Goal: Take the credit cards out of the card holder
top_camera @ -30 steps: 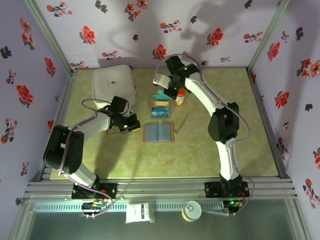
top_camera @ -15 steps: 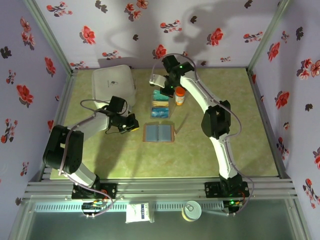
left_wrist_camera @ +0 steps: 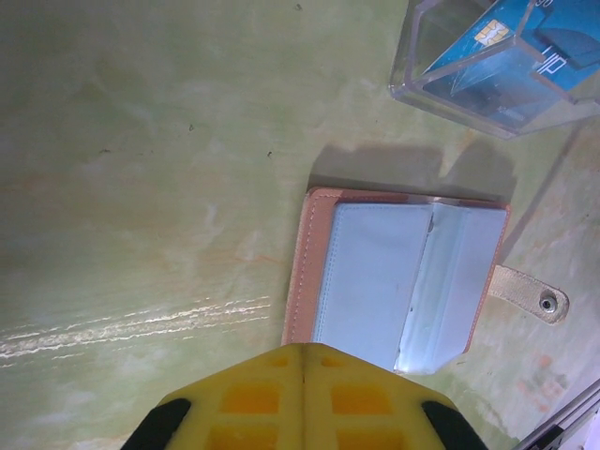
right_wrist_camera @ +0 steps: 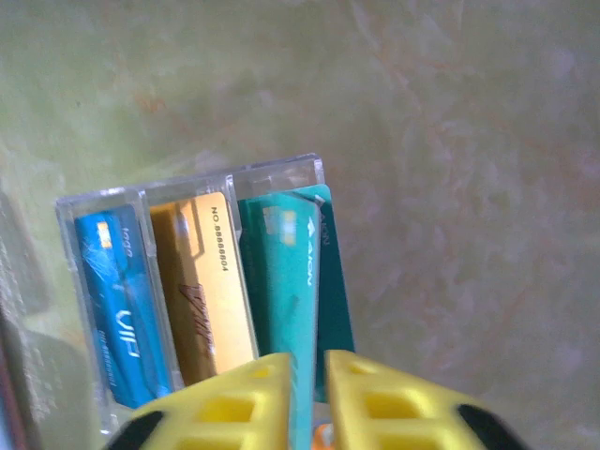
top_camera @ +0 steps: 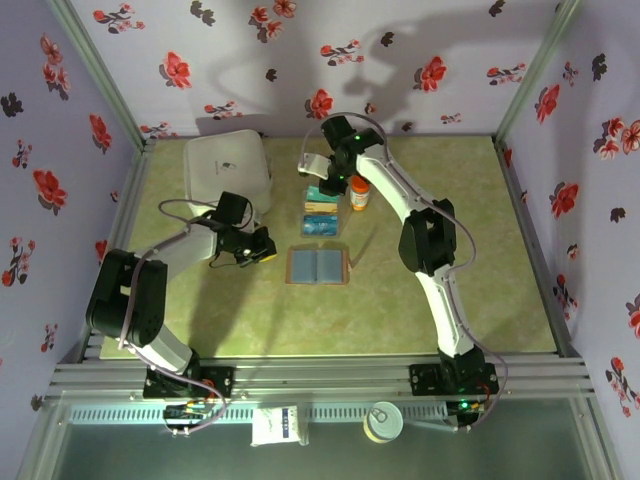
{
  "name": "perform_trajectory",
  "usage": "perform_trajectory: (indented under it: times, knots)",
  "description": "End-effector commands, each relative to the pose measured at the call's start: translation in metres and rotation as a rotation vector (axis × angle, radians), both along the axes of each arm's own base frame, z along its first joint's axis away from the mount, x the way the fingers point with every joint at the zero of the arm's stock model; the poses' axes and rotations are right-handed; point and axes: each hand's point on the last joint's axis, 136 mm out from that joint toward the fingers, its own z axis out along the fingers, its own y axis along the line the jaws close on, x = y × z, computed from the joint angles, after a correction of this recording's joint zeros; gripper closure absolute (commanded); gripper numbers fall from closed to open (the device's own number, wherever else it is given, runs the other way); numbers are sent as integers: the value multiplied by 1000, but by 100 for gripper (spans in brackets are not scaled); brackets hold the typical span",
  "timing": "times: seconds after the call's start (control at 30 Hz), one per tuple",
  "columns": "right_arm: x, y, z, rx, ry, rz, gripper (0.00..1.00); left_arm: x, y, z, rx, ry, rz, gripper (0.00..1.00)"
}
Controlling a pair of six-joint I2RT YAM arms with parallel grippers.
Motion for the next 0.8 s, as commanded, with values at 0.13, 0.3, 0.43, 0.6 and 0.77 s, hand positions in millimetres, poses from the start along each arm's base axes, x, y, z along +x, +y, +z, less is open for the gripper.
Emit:
perform_trajectory:
  times: [0.13, 0.3, 0.43, 0.6, 0.77]
  knots:
    - [17, -11, 42, 7, -127, -69, 68, 9, 6, 3, 14, -21, -9, 91]
    - [14, -33, 69, 76, -185, -225, 59, 31, 20, 16, 91, -97, -12, 73]
    - [3, -65, 88, 150, -249, -402, 41, 53, 53, 19, 246, -156, 15, 56]
    - [-22, -115, 93, 184, -328, -596, 8, 73, 91, 31, 385, -226, 67, 21]
    - [-46, -175, 71, 228, -355, -828, 1, 83, 132, 38, 575, -299, 125, 0]
